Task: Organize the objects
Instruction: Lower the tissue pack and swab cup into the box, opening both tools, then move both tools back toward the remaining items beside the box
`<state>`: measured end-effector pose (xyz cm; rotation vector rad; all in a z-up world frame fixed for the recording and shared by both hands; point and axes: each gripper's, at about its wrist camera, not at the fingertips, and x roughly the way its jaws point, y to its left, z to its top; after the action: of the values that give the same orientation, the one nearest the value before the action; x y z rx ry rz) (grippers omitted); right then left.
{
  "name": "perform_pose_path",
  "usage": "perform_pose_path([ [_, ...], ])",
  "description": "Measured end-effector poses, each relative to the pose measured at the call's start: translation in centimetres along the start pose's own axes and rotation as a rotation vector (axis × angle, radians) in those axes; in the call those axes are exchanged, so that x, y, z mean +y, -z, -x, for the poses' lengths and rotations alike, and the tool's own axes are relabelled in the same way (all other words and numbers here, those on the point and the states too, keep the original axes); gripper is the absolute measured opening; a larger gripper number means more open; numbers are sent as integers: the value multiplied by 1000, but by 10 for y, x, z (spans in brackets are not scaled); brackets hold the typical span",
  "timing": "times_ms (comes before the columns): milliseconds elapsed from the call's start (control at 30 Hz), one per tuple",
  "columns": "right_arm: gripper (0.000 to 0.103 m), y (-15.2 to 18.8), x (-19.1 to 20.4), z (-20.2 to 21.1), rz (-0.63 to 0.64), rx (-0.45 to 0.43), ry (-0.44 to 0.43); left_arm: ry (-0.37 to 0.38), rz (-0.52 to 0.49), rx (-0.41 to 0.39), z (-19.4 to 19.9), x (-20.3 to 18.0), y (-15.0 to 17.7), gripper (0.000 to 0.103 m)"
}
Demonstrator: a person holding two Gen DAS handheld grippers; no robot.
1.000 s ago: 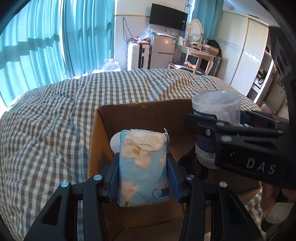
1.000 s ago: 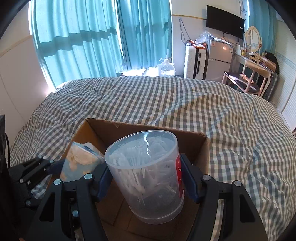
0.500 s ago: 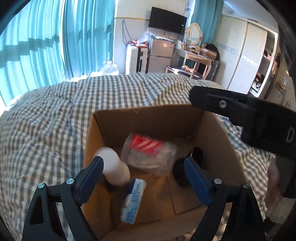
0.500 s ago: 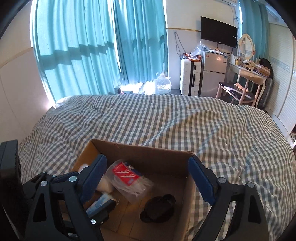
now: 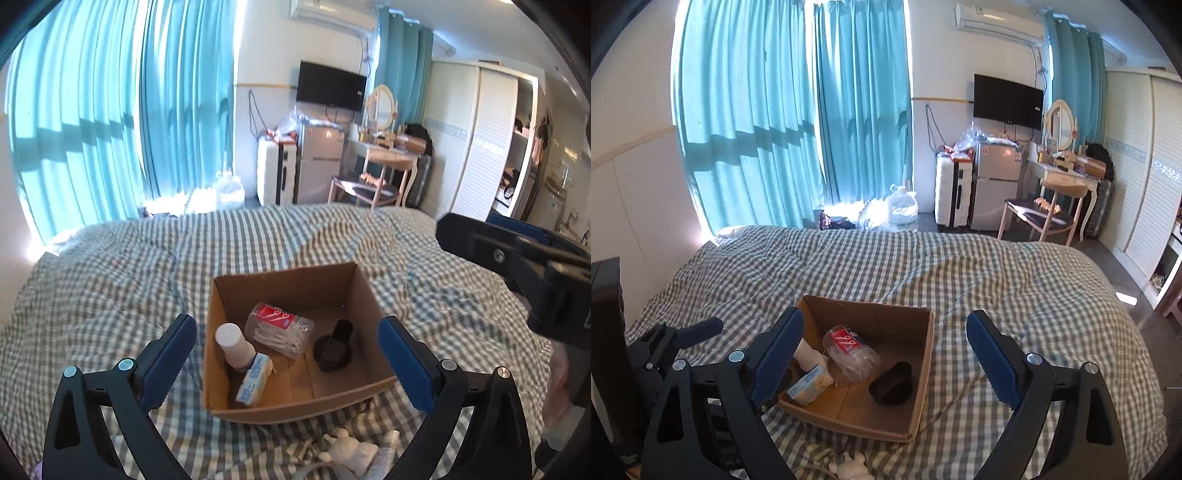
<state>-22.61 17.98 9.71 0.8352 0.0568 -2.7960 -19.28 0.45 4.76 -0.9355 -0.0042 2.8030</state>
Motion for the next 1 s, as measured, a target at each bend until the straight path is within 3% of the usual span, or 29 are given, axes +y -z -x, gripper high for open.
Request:
perform_pose_path([
  [267,90,8,19,76,33,-56,8,-37,-10,-65,66,-11,10,102],
  [533,90,41,25,119,56,-71,11,-60,24,-88,99,-9,28,102],
  [767,90,73,28,120,74,-53,13,-75,42,-86,107,-5,57,102],
  [1000,90,127,24,84,68,30,6,-59,77,6,75,4,106,102],
])
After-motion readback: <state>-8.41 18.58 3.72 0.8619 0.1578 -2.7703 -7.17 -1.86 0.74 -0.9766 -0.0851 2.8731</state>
